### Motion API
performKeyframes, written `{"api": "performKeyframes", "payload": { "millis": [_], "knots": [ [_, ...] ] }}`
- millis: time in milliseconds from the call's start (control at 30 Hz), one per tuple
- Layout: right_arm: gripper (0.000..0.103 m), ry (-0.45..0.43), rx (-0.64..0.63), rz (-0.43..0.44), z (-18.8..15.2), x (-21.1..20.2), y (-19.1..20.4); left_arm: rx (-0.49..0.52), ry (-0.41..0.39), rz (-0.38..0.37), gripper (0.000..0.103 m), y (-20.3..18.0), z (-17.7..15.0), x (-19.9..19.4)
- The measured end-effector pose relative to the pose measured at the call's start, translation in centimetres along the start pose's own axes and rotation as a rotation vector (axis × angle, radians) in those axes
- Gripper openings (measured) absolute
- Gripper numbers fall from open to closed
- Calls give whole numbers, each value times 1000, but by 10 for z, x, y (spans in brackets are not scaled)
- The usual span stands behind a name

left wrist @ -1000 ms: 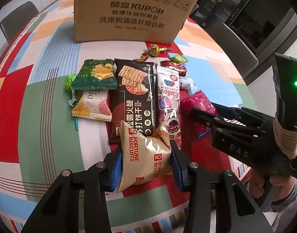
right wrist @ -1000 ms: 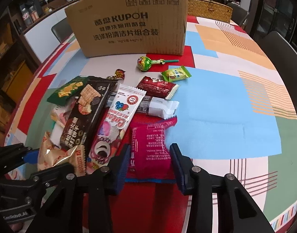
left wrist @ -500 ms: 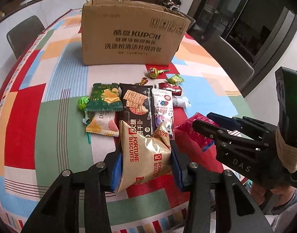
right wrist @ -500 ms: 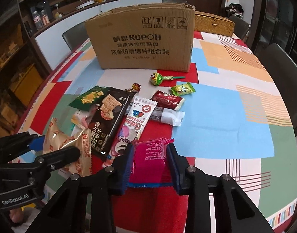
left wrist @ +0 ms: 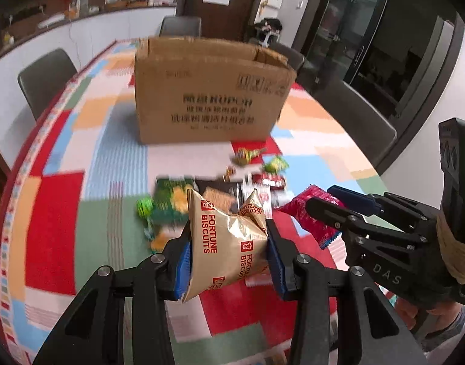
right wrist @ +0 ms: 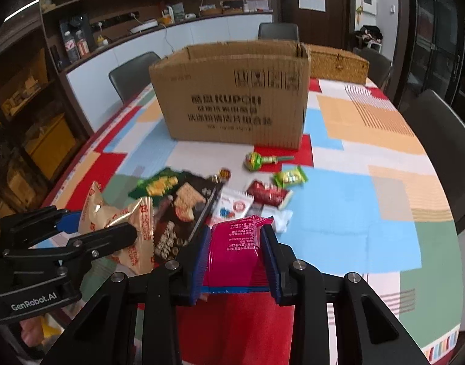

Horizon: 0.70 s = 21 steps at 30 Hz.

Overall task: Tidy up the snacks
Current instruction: 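Carry both packets over the cardboard box and open both tools to drop them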

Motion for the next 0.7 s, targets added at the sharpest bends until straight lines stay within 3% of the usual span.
{"api": "performKeyframes", "payload": {
  "millis": [433, 700],
  "knots": [
    [35, -224, -55, -19, 81, -33, 1, 49, -218, 75, 42, 8, 92, -36],
    [35, -325, -86, -49, 139, -40, 3, 72, -295, 113, 42, 19, 152, -45]
  ]
}}
Point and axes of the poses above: each gripper's, at about its wrist camera, not at the fingertips, and x roughly the way its jaws point, y to its left, z to its top, the point moved 6 cm from there along x, roughly the way its jaws point, and after that the axes turned 5 degrees about y, right-handed, at the moved point
